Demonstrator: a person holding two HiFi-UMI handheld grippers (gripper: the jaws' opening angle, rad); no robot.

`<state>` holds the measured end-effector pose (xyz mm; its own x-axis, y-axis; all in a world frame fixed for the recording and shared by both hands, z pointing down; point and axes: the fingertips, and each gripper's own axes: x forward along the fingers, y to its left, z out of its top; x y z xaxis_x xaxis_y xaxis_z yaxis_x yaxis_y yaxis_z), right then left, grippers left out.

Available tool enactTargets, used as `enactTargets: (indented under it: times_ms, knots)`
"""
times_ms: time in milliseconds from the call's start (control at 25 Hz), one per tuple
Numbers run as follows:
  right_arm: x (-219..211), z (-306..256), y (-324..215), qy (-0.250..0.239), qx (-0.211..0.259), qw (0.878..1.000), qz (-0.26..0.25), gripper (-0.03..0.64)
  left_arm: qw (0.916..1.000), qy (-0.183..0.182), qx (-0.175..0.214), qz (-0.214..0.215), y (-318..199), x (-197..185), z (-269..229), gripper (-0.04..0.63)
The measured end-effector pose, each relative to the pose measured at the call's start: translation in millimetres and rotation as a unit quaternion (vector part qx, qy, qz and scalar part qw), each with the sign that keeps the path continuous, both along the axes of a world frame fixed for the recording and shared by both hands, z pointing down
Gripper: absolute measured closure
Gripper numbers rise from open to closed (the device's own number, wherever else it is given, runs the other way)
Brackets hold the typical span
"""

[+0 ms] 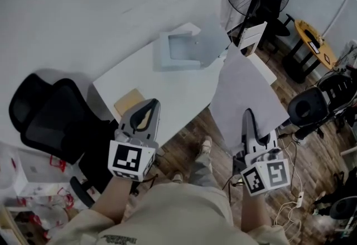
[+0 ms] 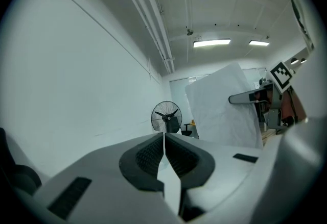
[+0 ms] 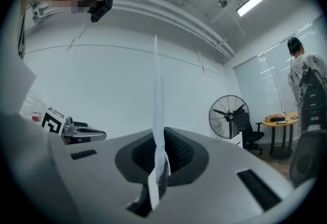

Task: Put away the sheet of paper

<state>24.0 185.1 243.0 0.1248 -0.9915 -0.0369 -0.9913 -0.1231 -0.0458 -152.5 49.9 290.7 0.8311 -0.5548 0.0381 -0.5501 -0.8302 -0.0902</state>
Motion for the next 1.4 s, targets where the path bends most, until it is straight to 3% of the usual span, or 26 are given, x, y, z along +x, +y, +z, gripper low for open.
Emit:
enactTargets:
  times_ms: [720,960,1400]
  knots:
    - [80,7,-100,-0.009,0.004,0.998,-0.058,0.595,0.999,-0.012,0.0,-0.042,-76,76,9,0.568]
    - [129,17,-158,-0.021,-0.016,0.996,-0.089,0.595,0.9961,-0.024,-0.014,-0.084,-128,110,10,0.568]
    - [208,38,-270,-0.046,-0.045,0.983,-0.172,0.595,0.9825,-0.051,-0.028,-0.177,-205,166,14,0.568]
